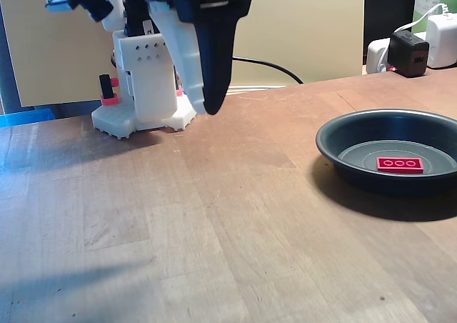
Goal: Grasp a lego block and put it in the bin.
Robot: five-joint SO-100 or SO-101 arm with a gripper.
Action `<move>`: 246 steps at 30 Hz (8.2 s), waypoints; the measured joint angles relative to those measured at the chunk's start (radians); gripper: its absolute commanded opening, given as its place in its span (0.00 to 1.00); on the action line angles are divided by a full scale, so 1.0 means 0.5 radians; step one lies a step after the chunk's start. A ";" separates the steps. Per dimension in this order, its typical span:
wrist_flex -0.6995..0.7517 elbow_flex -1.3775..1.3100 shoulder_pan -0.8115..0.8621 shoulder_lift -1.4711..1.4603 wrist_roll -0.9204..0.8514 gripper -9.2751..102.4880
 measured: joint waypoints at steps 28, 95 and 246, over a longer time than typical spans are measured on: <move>-1.092 1.721 0.402 0.896 -0.098 0.08; -0.963 2.991 0.433 2.746 0.270 0.08; -0.893 2.991 0.448 2.752 0.310 0.08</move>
